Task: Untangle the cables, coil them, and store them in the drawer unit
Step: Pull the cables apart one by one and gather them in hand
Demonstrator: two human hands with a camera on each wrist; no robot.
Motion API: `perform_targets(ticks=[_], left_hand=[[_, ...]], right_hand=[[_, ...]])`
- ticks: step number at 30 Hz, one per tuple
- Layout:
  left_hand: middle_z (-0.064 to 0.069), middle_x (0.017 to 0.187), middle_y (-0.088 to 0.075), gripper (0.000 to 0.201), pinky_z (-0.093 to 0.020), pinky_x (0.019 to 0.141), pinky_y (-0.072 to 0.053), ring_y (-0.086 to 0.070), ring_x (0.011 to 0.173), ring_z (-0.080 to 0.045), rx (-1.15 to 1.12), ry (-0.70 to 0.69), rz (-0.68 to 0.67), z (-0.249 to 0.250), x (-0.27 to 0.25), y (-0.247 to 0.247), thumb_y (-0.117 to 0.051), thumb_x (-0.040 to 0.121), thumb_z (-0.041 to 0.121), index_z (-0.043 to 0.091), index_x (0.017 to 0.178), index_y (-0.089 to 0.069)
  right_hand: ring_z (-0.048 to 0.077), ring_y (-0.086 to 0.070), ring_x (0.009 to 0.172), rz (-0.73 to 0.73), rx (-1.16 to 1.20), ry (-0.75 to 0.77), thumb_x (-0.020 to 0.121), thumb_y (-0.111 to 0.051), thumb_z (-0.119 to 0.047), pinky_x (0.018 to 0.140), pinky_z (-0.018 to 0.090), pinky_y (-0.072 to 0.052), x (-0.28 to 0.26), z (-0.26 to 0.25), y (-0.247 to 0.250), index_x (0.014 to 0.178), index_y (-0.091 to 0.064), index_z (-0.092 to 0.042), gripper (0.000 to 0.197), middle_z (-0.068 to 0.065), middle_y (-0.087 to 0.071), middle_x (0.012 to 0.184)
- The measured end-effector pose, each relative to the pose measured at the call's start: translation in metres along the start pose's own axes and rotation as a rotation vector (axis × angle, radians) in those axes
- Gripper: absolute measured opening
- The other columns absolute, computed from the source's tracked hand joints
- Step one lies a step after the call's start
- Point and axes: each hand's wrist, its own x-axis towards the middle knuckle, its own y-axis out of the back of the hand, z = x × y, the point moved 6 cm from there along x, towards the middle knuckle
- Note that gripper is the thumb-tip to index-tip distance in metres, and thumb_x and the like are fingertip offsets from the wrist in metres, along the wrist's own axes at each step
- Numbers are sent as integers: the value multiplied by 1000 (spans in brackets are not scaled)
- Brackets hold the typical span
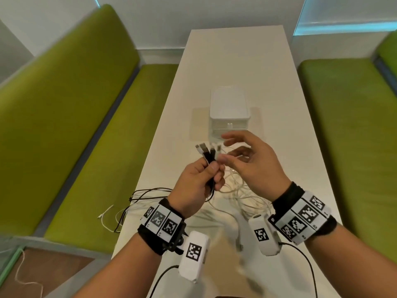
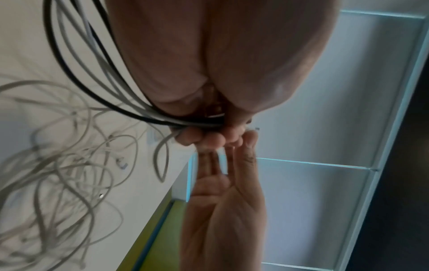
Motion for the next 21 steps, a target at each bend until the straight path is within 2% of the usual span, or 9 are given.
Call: perform_targets(ticks=[3,5,7,9,12,13,16,19,21], left_hand=[[-4,65,-53,24,-31,64,-52,-60,63,-21,-71,-80,141,19,7,12,-39,106,11,5,93,-57],[-5,69,-55,24,-41,71,-58,-67,73,-27,-55,-112,181,30,10,19,-37,108,15,7,95,-56],[-5,68,-53,24,-38,62,-56,-60,59,-25,-21,-88,188,33,10,23,-35,109,18,9,96,-53],[2,61,-44,23,-26,46,-38,-39,45,-14,107,-67,208,32,10,29,-36,110,22,13,95,-50],[12,65,-46,12,-29,52,-35,-38,52,-10,607,-129,164,32,10,30,-46,105,27,24,94,-50],[12,73,-51,2,-32,58,-38,-42,56,-8,804,-142,111,30,9,25,-50,101,27,26,99,-50],[11,100,-60,40,-34,68,-46,-52,63,0,1241,-84,-72,11,8,8,-55,88,29,24,126,-45],[11,88,-66,38,-35,73,-50,-62,76,-9,1283,-96,-76,16,9,9,-61,90,44,27,123,-50],[14,79,-61,41,-31,69,-44,-60,77,-12,1277,-145,78,36,10,29,-67,92,46,29,128,-56]], right_hand=[[37,-71,75,-259,235,-237,94,-64,-47,75,60,-60,-12,25,-28,129,-57,-27,41,11,-70,104],[43,-68,73,-413,180,-268,100,-59,-43,64,52,-59,-24,35,-40,134,-56,-29,36,12,-70,106],[30,-68,72,-451,-144,-155,99,-61,-39,67,47,-56,-26,39,-36,113,-69,-28,20,6,-73,89],[16,-62,64,-434,-400,-118,93,-68,-46,69,41,-52,-20,48,-25,78,-71,-23,27,0,-68,68],[10,-49,57,-235,-558,-84,77,-76,-62,60,32,-42,-9,50,-4,58,-55,-21,50,-6,-53,56],[8,-47,60,-153,-605,-37,73,-76,-66,59,29,-39,-7,48,-1,58,-52,-23,51,-9,-51,60],[4,-44,77,-3,-597,119,78,-78,-52,67,17,-35,-6,39,-3,78,-60,-24,33,-16,-45,81],[2,-53,82,-22,-402,175,89,-76,-24,74,14,-42,-7,38,-4,94,-69,-23,8,-14,-52,90],[7,-56,72,-54,-335,75,90,-75,-28,72,23,-47,-5,52,5,86,-70,-26,7,-8,-61,79]])
